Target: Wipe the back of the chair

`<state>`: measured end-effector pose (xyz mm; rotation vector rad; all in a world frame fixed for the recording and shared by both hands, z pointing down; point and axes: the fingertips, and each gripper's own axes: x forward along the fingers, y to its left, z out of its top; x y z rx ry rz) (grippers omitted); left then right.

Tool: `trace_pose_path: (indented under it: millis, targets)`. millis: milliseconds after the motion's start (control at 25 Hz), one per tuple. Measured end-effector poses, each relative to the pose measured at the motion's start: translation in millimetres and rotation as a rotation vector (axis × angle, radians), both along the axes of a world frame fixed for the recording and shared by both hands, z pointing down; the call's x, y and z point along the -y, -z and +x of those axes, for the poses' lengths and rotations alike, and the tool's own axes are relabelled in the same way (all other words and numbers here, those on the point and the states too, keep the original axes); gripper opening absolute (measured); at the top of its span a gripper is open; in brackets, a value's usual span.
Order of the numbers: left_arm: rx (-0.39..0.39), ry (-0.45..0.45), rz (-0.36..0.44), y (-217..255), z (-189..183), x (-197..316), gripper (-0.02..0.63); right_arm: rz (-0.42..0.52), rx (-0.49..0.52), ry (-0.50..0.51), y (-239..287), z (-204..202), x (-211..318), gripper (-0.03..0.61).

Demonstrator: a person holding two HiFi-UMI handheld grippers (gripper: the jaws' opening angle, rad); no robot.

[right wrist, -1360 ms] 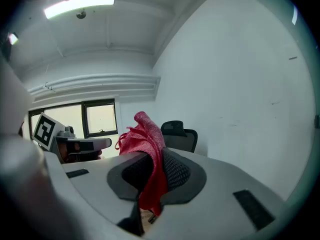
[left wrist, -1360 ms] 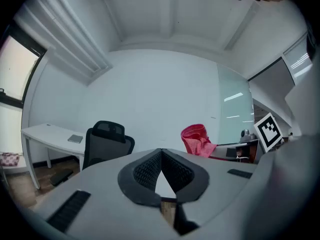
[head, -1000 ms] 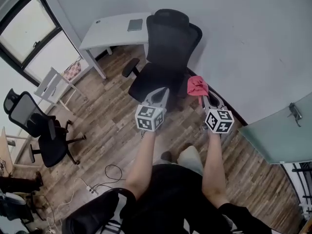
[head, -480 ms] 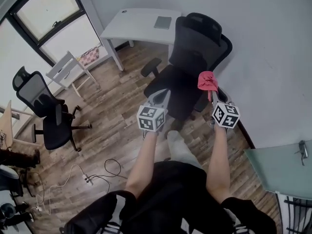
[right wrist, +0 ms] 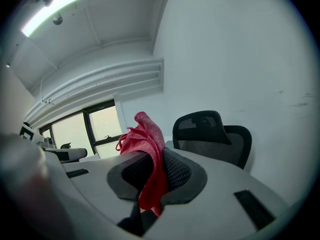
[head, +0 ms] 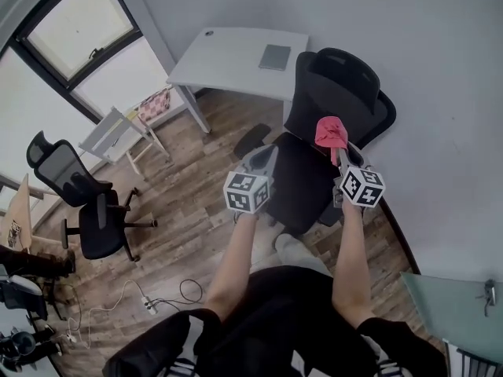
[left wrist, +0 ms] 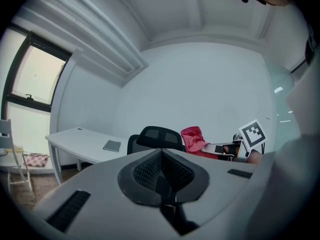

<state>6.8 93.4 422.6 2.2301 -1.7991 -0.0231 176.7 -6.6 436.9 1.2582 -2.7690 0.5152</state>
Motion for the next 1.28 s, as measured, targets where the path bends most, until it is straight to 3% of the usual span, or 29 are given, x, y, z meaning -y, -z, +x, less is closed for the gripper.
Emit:
trace_pose_path:
  millis: [240,480,960,1280]
  targets:
    - [0.016,-0.014,-0.013,5.3,-25.1,102.2,0.025,-0.05,0.034,0.022,-7.0,-32.9,91.2,0.067]
    - [0.03,-0.036,-0.039,-5.0,-28.4,169.2,0.025,-0.09,0.062,0.023,-16.9,-50.7,152.4,0.064]
    - [0.092,-0.053,-0.104,-17.3,-32.3,229.8,0.026,-0.133,0.01,0.048,-37.4,-88.0,203.2,0.061]
    - [0.066,-0.058,-0.126,-24.3,-57.9,263.0,0.025,-0.128,-0.063,0.055,-44.5,-109.6,219.5,0.061]
